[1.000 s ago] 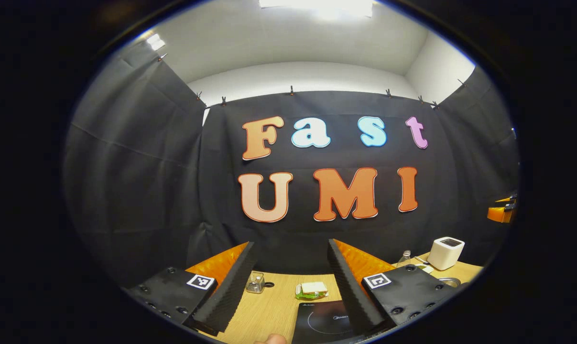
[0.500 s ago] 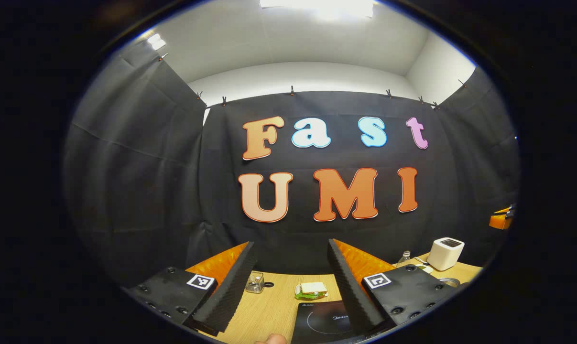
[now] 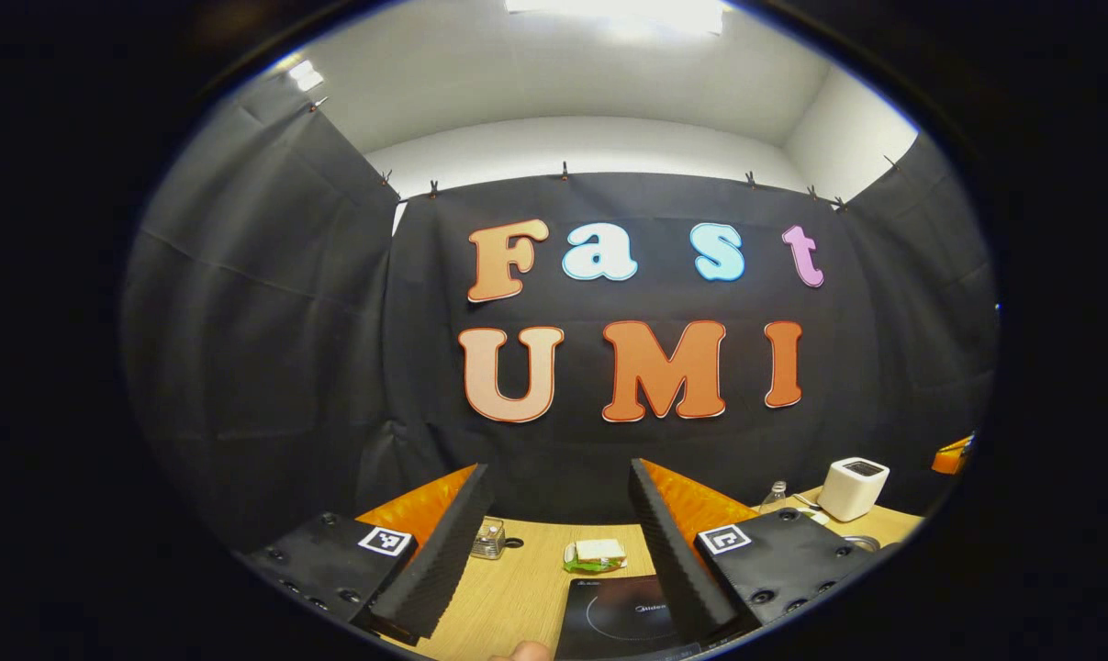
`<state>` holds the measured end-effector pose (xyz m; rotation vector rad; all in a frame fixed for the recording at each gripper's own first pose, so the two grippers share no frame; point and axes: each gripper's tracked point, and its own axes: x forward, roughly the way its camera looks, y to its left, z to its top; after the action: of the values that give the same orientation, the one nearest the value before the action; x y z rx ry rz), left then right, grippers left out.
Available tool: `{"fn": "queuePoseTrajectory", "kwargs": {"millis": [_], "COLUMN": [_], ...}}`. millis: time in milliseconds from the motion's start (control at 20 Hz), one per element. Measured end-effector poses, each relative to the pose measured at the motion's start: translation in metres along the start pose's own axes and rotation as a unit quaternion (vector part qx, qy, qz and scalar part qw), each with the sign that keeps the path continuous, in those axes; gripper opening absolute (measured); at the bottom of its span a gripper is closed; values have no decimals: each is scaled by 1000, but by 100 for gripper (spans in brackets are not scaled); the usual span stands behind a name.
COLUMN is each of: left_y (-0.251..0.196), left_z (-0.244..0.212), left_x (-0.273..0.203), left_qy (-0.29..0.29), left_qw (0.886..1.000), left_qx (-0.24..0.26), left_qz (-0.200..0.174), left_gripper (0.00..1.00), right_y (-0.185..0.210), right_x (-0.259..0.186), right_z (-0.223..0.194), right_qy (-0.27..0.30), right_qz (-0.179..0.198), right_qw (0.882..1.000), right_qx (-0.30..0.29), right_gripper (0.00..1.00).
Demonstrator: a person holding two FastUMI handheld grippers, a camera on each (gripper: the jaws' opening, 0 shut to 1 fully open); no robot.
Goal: First push the handle of the pot to place it horizontally, then grasp the pot with both hands and set it on the induction cooktop.
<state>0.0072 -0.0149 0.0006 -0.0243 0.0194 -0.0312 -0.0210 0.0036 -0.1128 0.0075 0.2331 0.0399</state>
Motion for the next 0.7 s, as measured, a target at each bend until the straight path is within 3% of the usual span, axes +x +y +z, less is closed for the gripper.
{"fn": "queuePoseTrajectory", "kwargs": {"millis": [700], "left_y": [-8], "left_z": [-5], "left_x": [-6], "left_qy": [2], "left_qw": [1000], "left_qx": [6], "left_qz": [-5], "left_gripper": [99], "right_y": [0], "right_x": [-17], "right_z": [-130], "right_qy": [143], "right_qz": [9], "right_qw": [990], "right_qx": [12], "right_gripper": [0]}}
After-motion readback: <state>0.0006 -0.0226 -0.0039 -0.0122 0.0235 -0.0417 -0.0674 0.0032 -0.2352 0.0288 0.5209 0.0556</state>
